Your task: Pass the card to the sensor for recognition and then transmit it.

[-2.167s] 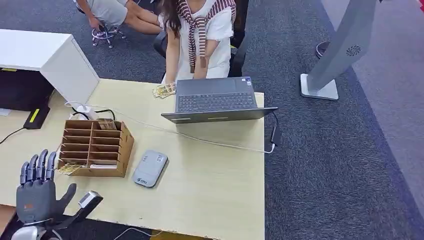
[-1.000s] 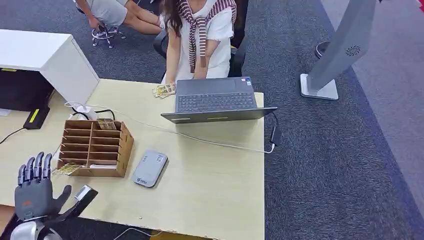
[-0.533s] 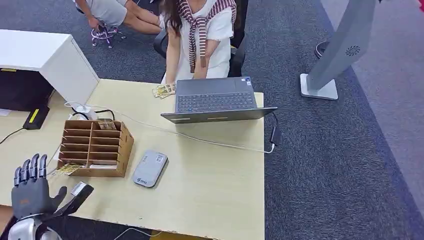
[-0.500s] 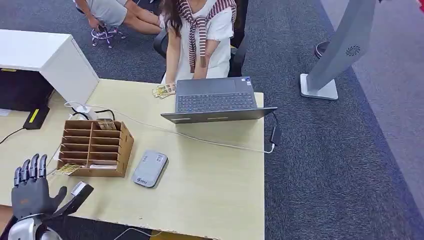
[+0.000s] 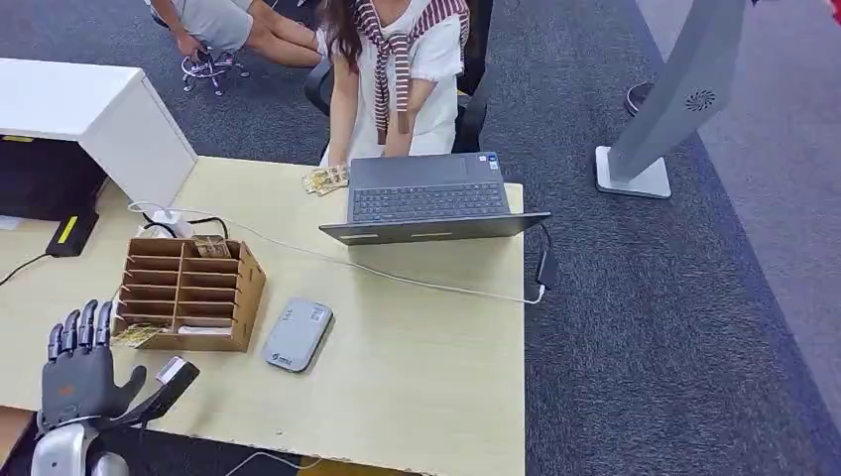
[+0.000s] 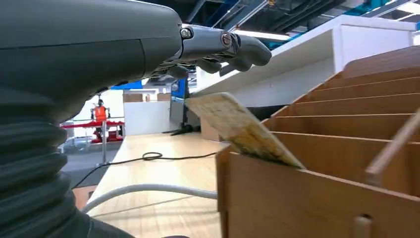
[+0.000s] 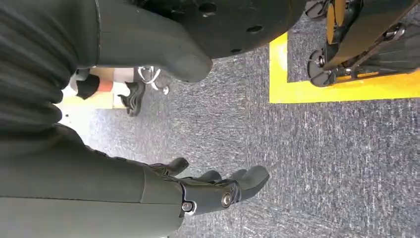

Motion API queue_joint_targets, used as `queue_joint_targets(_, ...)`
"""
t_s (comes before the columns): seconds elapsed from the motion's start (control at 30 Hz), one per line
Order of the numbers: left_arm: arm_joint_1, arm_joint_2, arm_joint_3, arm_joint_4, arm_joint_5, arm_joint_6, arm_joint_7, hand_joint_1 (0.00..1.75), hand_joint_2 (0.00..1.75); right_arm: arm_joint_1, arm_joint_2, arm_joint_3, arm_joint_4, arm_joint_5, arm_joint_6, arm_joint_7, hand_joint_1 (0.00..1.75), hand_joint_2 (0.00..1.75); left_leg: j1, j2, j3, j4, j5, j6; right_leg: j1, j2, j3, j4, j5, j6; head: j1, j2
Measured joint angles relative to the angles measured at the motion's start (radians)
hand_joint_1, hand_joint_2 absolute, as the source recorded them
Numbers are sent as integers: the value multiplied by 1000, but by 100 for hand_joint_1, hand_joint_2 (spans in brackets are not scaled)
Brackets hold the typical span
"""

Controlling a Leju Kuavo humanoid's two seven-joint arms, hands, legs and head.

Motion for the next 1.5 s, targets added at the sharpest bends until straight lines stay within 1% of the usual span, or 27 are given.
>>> queue_joint_targets(0.17, -5, 1, -29, 0, -2, 0, 8, 0, 175, 0, 0, 1, 0, 0, 0, 0, 0, 175, 0, 0, 0, 0, 0, 0, 0, 0, 0, 0, 0, 0, 0, 0)
queue_joint_targets(0.43, -5, 11, -49, 0, 10, 0, 27, 0, 175, 0, 0, 1, 0, -2, 0, 0, 0, 175, 0, 0, 0, 0, 0, 0, 0, 0, 0, 0, 0, 0, 0, 0)
queue_joint_targets(0.93, -3, 28, -58, 0, 27, 0, 45, 0, 175, 0, 0, 1, 0, -2, 1, -2, 0, 175, 0, 0, 0, 0, 0, 0, 0, 0, 0, 0, 0, 0, 0, 0)
queue_joint_targets(0.97, -3, 28, -58, 0, 27, 0, 45, 175, 175, 0, 0, 1, 0, -2, 1, -3, 0, 175, 0, 0, 0, 0, 0, 0, 0, 0, 0, 0, 0, 0, 0, 0)
queue_joint_targets(1.03, -3, 28, -58, 0, 30, 0, 45, 175, 175, 0, -1, 2, 0, -2, 1, -3, 0, 175, 0, 0, 0, 0, 0, 0, 0, 0, 0, 0, 0, 0, 0, 0)
queue_joint_targets(1.27, 3, 31, -60, 0, 67, -1, 16, 175, 175, 0, -2, 2, 0, -3, 1, -3, 0, 175, 0, 0, 0, 0, 0, 0, 0, 0, 0, 0, 0, 0, 0, 0)
queue_joint_targets(1.5, 1, 31, -61, 0, 70, 2, 15, 175, 175, 0, -2, 4, 0, -6, 1, -4, 0, 175, 0, 0, 0, 0, 0, 0, 0, 0, 0, 0, 0, 0, 0, 0)
